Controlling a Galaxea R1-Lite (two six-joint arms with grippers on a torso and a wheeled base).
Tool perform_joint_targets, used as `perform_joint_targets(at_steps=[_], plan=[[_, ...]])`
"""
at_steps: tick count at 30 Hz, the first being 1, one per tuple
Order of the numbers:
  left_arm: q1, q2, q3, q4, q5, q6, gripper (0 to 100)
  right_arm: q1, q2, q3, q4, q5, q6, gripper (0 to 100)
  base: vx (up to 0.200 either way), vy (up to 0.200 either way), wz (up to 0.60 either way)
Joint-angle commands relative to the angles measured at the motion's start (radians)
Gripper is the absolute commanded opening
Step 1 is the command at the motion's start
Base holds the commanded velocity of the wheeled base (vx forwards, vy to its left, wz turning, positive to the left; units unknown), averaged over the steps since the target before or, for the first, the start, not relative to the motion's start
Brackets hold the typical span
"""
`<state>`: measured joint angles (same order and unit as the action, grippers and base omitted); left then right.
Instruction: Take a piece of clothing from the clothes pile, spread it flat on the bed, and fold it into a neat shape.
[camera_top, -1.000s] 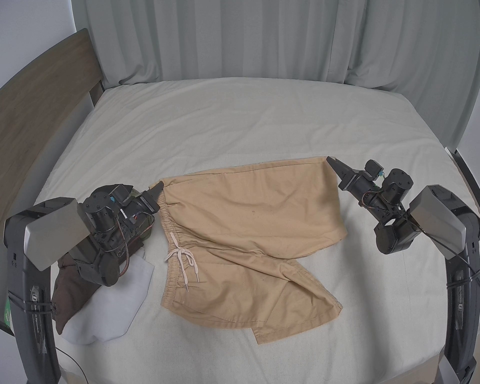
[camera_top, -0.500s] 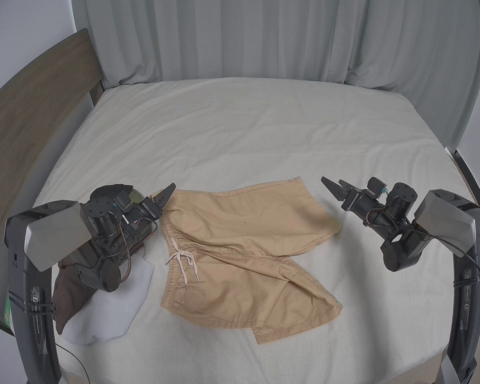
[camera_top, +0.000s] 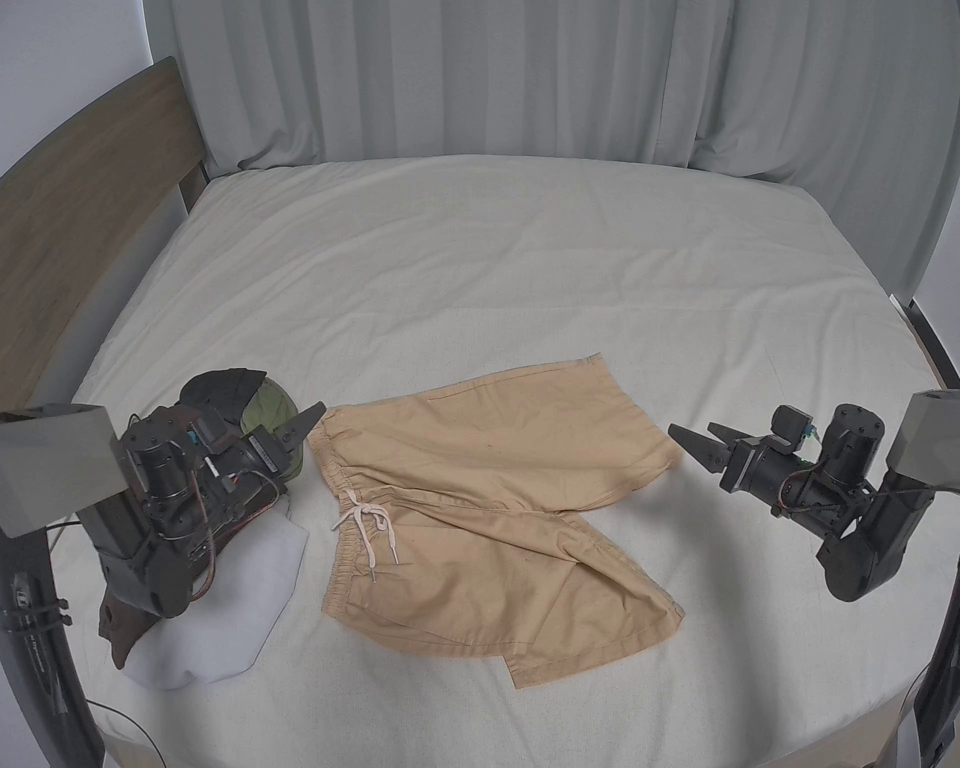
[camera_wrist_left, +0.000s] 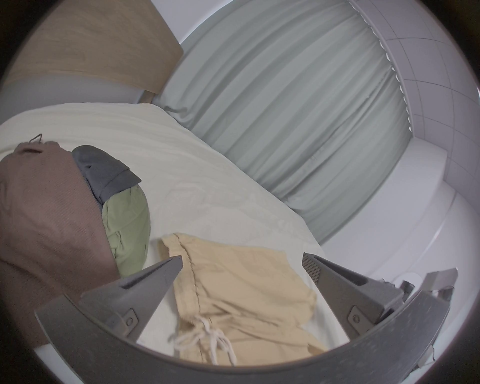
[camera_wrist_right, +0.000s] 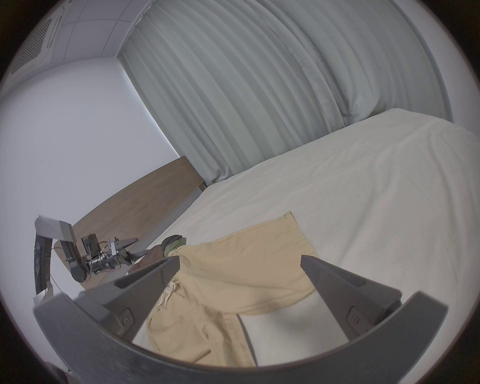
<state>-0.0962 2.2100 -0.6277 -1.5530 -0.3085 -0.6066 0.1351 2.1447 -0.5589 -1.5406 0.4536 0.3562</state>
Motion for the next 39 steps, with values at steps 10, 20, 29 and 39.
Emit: perform_joint_targets(at_steps=[10, 20, 29, 39], plan=[[0.039, -0.294, 0.261, 0.001, -0.216, 0.137, 100, 0.044, -0.141, 0.215, -0.003, 0.002, -0.04, 100, 0.0, 0.0, 0.0], [0.05, -0.326, 0.344, 0.001, -0.299, 0.306, 100, 0.06, -0.14, 0.237, -0.001, -0.003, -0.034, 100, 0.0, 0.0, 0.0], [0.095, -0.368, 0.427, 0.001, -0.491, 0.53, 100, 0.1, -0.135, 0.297, -0.001, -0.035, -0.034, 100, 0.0, 0.0, 0.0], [0.136, -0.352, 0.431, 0.001, -0.577, 0.679, 100, 0.101, -0.134, 0.326, -0.001, -0.035, -0.033, 100, 0.0, 0.0, 0.0]])
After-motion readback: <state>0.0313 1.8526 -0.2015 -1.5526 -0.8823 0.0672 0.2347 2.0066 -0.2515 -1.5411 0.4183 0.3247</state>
